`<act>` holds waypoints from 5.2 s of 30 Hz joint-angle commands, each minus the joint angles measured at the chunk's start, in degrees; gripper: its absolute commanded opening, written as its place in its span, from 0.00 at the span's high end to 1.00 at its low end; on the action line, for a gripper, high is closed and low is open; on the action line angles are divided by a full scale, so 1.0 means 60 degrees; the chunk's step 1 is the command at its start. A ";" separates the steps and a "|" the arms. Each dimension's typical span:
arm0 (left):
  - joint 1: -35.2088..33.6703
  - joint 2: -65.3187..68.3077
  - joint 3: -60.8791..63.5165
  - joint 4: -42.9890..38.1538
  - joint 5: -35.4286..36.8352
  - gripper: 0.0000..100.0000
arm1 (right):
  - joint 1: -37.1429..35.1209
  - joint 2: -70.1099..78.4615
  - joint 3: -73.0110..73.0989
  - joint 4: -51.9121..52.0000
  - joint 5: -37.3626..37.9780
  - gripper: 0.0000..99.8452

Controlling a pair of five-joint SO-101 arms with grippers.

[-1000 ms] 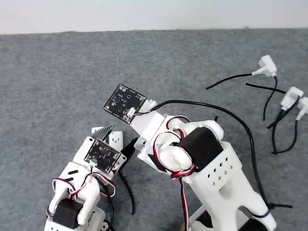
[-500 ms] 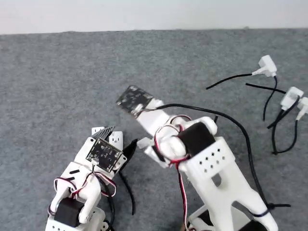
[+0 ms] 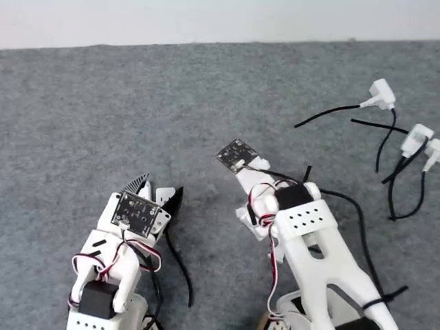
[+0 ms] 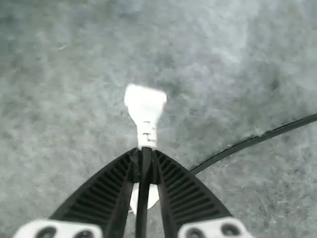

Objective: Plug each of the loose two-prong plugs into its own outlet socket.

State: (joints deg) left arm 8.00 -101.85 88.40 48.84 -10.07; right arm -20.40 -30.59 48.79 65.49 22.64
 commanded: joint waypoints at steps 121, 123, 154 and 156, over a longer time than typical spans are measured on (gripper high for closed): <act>0.0015 0.0044 0.0198 -0.0542 0.0059 0.76 | -0.1341 0.0535 0.2418 -0.2718 -0.0571 0.99; 0.0015 0.0044 0.0183 -0.0527 0.0059 0.76 | -0.1355 0.0535 0.1905 -0.2029 -0.0542 0.99; 0.2315 0.0044 -0.1473 0.0733 0.0029 0.75 | -0.3055 -0.0359 -0.5070 0.3641 -0.1172 0.99; 0.2183 0.0044 -0.1311 0.0674 0.0029 0.75 | -0.3055 -0.0359 -0.5304 0.3949 -0.1172 0.99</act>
State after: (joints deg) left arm 21.36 -101.85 82.07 53.14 -10.07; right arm -38.24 -30.77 21.54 87.12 16.22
